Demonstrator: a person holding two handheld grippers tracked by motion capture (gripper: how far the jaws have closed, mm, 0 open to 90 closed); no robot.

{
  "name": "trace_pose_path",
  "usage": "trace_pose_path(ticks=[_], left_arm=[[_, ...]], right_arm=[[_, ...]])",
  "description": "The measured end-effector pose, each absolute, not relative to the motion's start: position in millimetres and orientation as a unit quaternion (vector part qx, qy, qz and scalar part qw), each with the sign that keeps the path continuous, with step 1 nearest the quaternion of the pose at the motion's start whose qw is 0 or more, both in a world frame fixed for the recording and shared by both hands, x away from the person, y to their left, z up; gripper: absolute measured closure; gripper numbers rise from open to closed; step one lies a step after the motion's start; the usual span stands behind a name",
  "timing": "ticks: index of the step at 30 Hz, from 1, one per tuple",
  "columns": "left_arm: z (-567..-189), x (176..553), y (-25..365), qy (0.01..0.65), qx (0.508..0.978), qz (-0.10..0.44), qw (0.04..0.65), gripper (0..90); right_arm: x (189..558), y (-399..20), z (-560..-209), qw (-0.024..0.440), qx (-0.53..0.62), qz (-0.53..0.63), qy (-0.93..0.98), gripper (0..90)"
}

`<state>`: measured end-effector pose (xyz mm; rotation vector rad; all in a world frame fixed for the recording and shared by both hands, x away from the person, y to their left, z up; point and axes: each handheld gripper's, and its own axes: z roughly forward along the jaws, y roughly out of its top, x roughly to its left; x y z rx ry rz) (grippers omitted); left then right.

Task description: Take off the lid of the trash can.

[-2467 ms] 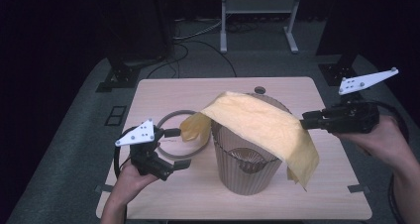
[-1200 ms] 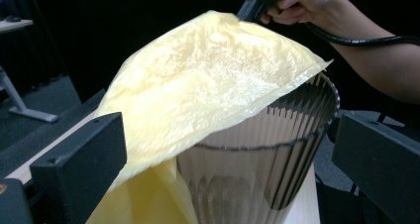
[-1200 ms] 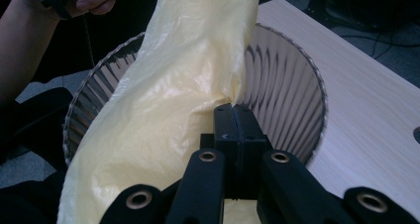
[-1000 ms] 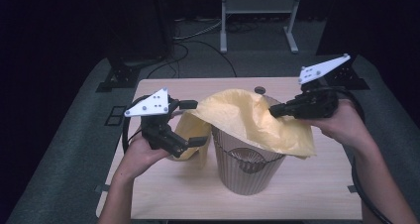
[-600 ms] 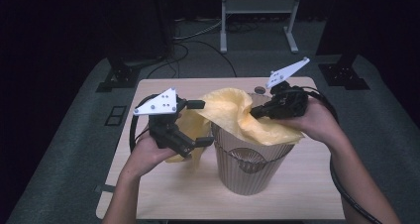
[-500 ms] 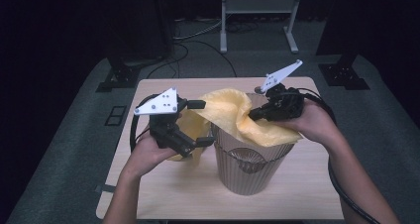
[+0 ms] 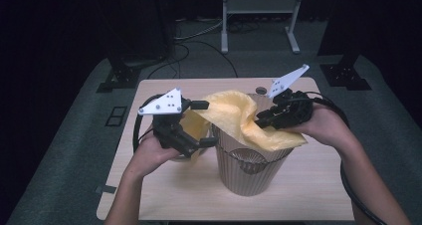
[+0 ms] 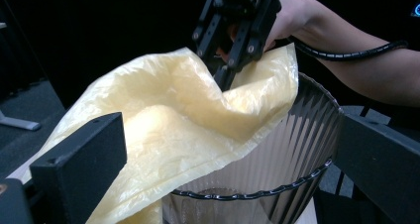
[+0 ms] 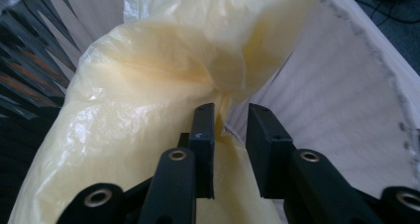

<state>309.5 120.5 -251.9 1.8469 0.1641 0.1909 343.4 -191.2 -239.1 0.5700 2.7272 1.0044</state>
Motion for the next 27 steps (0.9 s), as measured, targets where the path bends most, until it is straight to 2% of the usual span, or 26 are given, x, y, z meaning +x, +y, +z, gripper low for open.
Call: trace_pose_path(ticks=[3,12,18,27], left_arm=[[-251,310,119,0.071,0.798,0.084,0.592,0.0],[-250,315,106,0.065,0.809,0.078,0.579,0.0],[-248,325,82,0.048,0.821,0.051,0.567,0.0],[-257,333,57,0.038,0.861,0.032,0.506,0.0]], right_arm=[[342,-205,-233,0.090,0.201,0.363,0.905,66.5],[329,-249,-214,0.099,0.226,0.418,0.874,63.6],[325,-252,-215,0.099,0.223,0.414,0.877,63.2],[316,-254,-207,0.087,0.206,0.434,0.873,60.6]])
